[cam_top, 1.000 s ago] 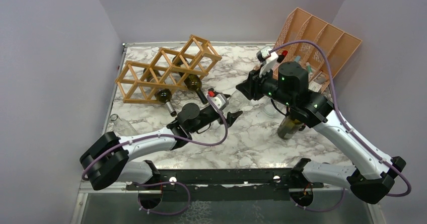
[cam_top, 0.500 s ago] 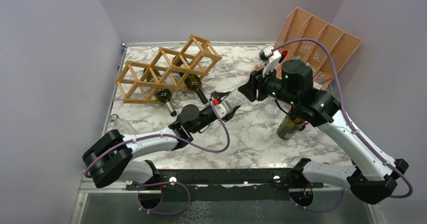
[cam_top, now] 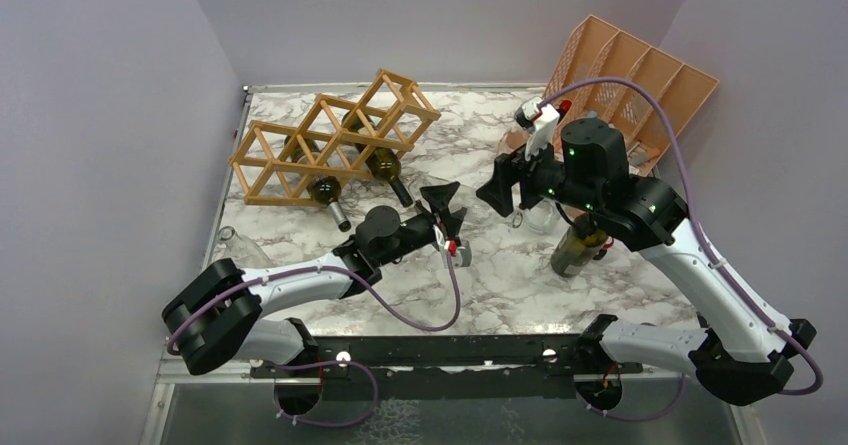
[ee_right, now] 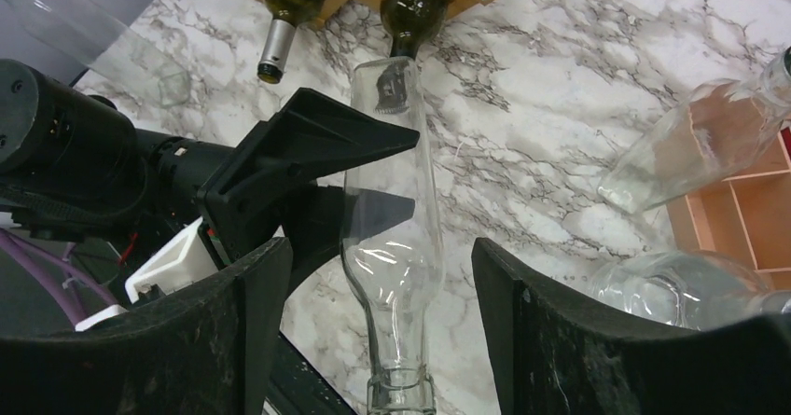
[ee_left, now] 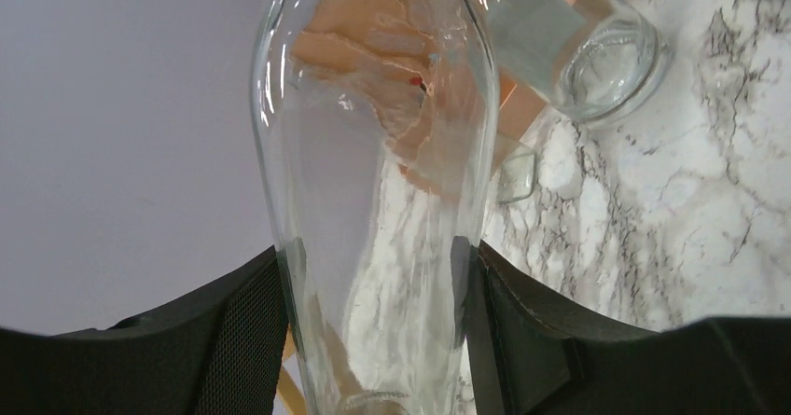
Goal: Put the wine bottle on the wine rack
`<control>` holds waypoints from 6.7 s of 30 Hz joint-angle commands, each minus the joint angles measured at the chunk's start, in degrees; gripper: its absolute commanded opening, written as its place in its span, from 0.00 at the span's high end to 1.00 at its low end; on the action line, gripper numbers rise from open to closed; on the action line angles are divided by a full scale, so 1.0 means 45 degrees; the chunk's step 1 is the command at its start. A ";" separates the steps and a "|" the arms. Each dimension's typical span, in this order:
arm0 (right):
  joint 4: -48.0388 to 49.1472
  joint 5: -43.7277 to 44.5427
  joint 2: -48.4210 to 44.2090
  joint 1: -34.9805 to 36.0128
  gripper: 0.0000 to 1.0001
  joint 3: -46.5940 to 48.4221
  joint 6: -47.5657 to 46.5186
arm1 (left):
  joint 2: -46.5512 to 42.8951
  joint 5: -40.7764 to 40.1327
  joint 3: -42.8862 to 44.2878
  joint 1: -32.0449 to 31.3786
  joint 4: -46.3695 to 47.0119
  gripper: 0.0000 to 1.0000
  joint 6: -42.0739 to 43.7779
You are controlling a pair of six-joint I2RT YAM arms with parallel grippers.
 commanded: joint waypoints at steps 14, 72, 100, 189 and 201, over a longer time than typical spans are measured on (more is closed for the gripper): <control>0.0181 -0.0795 0.0428 0.0067 0.26 -0.2261 -0.0200 | -0.0775 0.1177 0.0501 0.0003 -0.0324 1.00 0.3771; 0.4942 -0.0818 0.0330 0.0077 0.99 -0.4738 0.0920 | -0.3117 -0.9298 0.5749 0.0043 -0.8712 0.01 -1.0539; 1.0158 -0.0070 0.7043 0.2154 0.99 -0.1711 0.4172 | -0.5269 -1.0308 0.8610 0.0099 -1.2684 0.04 -1.0900; 1.3338 -0.2828 1.1411 0.4749 0.23 0.3160 0.0896 | -0.5512 -0.9254 1.2300 0.0101 -1.3051 0.07 -1.0616; 1.3258 -0.4886 1.4083 0.5730 0.19 0.6643 -0.0003 | -0.5551 -0.9253 1.2374 0.0101 -1.3185 0.08 -1.0713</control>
